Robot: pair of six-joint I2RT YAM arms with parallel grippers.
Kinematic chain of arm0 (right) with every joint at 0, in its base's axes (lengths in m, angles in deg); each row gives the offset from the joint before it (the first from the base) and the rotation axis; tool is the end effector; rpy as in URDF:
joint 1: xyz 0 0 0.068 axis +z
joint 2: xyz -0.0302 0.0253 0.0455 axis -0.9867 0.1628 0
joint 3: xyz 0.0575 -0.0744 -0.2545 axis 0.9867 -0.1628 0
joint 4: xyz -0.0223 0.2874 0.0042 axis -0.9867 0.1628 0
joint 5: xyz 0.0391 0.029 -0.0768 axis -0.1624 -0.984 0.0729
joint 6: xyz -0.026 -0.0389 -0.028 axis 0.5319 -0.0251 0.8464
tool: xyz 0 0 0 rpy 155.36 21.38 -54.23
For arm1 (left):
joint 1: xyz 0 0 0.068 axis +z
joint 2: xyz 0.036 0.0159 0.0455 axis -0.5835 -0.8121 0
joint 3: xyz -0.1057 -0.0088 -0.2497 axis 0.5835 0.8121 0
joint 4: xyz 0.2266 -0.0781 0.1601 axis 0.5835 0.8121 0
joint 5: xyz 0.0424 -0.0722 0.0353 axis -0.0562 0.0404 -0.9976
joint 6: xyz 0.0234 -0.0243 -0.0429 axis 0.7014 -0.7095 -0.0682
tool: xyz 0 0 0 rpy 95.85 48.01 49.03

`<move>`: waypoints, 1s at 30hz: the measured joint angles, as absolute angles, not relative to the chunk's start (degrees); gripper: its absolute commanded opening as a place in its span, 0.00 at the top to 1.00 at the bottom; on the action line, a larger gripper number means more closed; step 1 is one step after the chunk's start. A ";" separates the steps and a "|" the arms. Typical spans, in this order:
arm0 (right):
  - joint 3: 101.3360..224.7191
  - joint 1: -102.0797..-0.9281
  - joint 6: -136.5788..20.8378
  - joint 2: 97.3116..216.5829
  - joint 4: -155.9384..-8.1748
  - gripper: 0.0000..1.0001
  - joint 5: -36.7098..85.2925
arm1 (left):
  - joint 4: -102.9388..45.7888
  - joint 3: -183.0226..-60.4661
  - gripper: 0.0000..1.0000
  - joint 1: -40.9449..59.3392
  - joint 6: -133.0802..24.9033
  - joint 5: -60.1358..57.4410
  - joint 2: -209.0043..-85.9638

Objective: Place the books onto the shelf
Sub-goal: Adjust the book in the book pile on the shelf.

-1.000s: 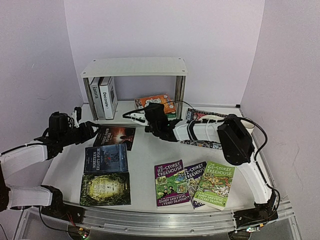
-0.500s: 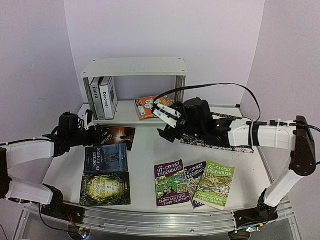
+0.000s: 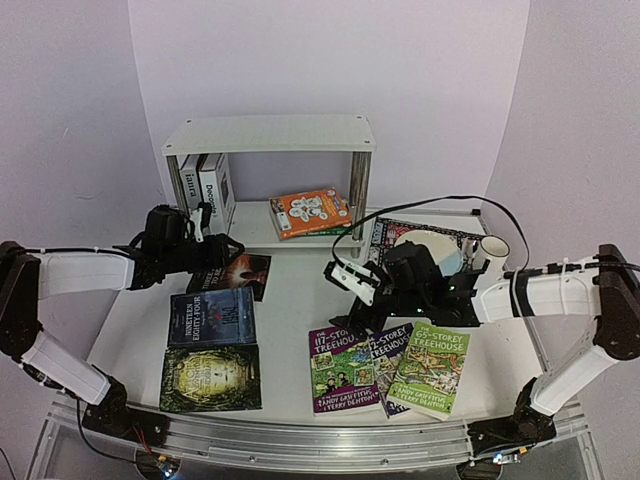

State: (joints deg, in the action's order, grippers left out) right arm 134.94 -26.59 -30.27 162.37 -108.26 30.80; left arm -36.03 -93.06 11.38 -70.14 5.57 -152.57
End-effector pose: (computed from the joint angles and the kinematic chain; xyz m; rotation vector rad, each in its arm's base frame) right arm 0.2120 0.2934 0.2247 -1.1199 1.4405 0.4300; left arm 0.2949 -0.1438 0.2053 0.1106 2.1343 -0.8218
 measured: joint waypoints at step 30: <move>117.03 -33.19 -48.18 161.25 -126.22 0.02 40.44 | -44.19 -106.82 0.47 7.29 -60.61 -1.75 -171.77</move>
